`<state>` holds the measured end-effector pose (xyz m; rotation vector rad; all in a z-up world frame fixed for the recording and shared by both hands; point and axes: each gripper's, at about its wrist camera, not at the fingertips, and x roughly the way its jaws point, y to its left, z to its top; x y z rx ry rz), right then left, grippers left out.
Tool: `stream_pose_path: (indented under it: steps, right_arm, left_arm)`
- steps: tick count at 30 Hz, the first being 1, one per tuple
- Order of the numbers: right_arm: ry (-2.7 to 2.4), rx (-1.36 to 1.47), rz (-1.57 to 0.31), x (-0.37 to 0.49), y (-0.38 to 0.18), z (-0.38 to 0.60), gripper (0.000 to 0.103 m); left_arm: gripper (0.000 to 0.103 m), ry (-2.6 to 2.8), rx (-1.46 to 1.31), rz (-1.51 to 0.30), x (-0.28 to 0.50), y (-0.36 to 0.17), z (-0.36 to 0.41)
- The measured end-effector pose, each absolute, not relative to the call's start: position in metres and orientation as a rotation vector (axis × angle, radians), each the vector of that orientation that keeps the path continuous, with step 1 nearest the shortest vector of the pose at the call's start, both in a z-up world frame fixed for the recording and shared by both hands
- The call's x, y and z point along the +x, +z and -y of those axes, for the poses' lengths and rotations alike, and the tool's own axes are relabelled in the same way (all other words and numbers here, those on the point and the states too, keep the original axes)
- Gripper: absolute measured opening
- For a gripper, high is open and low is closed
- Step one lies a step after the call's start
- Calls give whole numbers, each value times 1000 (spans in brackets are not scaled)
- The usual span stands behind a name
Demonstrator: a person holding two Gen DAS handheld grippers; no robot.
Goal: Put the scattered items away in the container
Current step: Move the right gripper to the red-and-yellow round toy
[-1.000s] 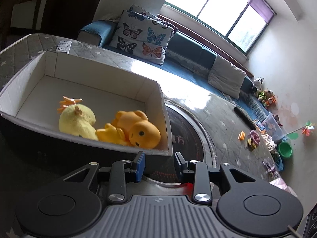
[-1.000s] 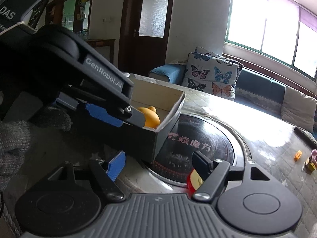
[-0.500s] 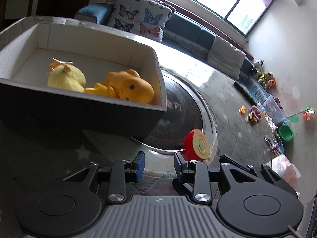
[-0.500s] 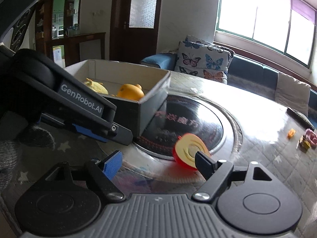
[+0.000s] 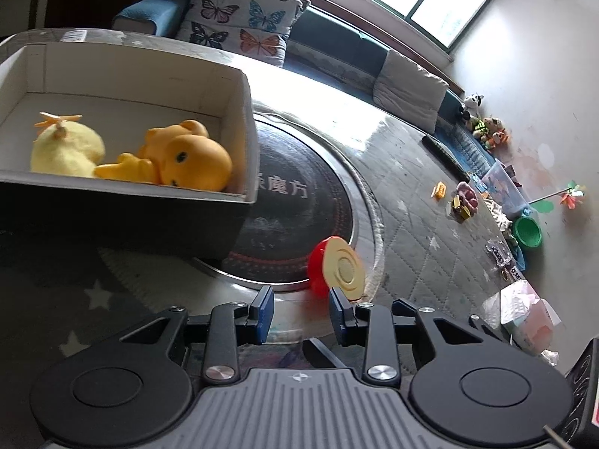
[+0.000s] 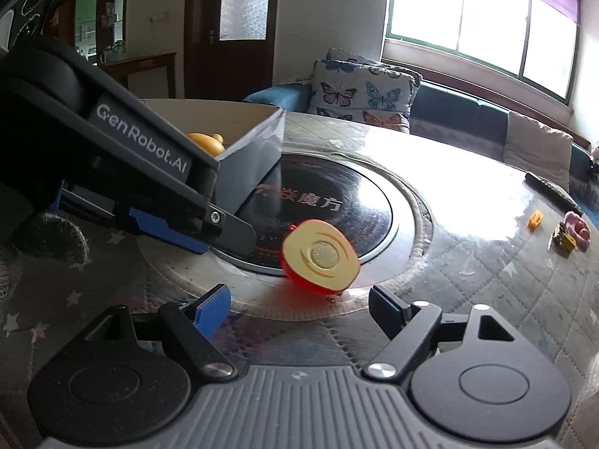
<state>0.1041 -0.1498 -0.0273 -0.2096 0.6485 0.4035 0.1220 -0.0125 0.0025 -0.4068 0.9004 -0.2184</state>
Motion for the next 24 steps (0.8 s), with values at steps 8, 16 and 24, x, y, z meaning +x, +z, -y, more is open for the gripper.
stream_pose_path:
  steps: [8,16,24]
  right_arm:
    - [397,-175,-670,117,-31,155,83]
    - [393,-148,-686,133,-36,156,81]
    - [397,-122,-698,142,-36,156,74]
  left_arm:
    - [35,-237,-399,-920,141,1,25]
    - [35,-243,-412,-935,161,-3,34]
    - [36,-238,-440,-958,180,-10,41]
